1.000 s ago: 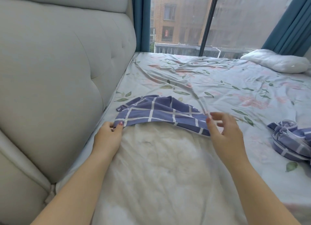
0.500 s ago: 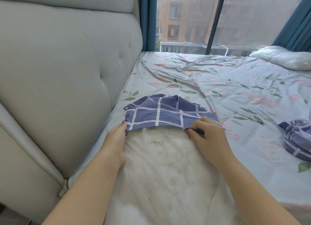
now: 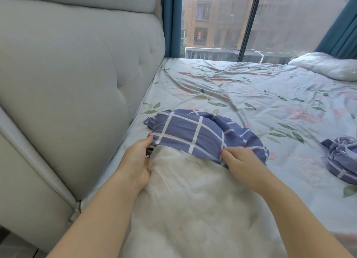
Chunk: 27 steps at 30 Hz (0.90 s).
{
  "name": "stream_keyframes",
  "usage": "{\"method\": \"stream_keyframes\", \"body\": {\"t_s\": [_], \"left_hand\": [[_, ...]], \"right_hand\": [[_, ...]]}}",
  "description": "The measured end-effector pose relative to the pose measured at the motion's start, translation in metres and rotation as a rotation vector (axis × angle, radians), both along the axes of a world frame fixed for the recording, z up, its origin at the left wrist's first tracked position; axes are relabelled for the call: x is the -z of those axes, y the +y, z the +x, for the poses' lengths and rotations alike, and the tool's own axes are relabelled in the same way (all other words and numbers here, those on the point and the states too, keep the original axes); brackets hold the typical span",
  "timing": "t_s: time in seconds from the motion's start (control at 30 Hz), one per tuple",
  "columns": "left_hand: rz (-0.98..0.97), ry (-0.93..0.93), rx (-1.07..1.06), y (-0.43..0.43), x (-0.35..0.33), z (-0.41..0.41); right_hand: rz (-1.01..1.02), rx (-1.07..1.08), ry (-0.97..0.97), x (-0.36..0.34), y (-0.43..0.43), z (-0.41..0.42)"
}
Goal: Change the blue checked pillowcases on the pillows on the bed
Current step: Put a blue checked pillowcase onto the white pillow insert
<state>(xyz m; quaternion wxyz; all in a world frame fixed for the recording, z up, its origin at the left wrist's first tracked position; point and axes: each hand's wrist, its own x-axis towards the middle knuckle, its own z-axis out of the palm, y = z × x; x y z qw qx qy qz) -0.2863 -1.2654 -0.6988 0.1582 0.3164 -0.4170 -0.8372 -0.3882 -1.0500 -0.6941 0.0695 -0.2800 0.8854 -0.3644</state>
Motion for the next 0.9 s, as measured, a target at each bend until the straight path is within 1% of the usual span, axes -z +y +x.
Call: {"method": "stream_keyframes", "body": {"t_s": [0.03, 0.13, 0.2, 0.27, 0.3, 0.37, 0.43, 0.5, 0.63, 0.7, 0.77, 0.9], "left_hand": [[0.0, -0.01, -0.017, 0.001, 0.0, 0.001], [-0.061, 0.007, -0.025, 0.007, 0.0, 0.0], [-0.159, 0.043, -0.003, 0.018, -0.003, 0.001], [-0.22, 0.091, 0.017, 0.03, -0.005, 0.002], [-0.226, 0.117, 0.027, 0.035, -0.007, 0.002], [-0.224, 0.154, 0.026, 0.038, -0.009, 0.004], [-0.231, 0.167, 0.025, 0.038, -0.01, 0.003], [-0.236, 0.174, 0.017, 0.036, -0.009, 0.002], [-0.242, 0.201, 0.012, 0.03, -0.008, 0.001], [-0.265, 0.197, 0.029, 0.029, -0.008, 0.002], [-0.291, 0.19, 0.067, 0.028, -0.008, 0.003], [-0.332, 0.133, 0.152, 0.026, -0.008, 0.007]], "right_hand": [[-0.012, 0.027, 0.07, 0.003, -0.003, 0.003], [-0.219, 0.075, 0.41, 0.004, -0.016, 0.014], [-0.357, 0.015, 0.558, -0.003, -0.026, 0.024], [-0.409, -0.06, 0.68, -0.007, -0.034, 0.037], [-0.431, -0.088, 0.707, -0.009, -0.037, 0.044], [-0.447, -0.141, 0.628, -0.013, -0.042, 0.059], [-0.366, -0.184, 0.496, -0.013, -0.047, 0.07], [-0.208, -0.188, 0.418, -0.009, -0.051, 0.077], [0.202, -0.081, 0.438, -0.001, -0.053, 0.087], [0.313, -0.048, 0.424, 0.001, -0.056, 0.089], [0.334, -0.068, 0.372, 0.004, -0.058, 0.089], [0.222, -0.121, 0.269, 0.008, -0.059, 0.082]]}}
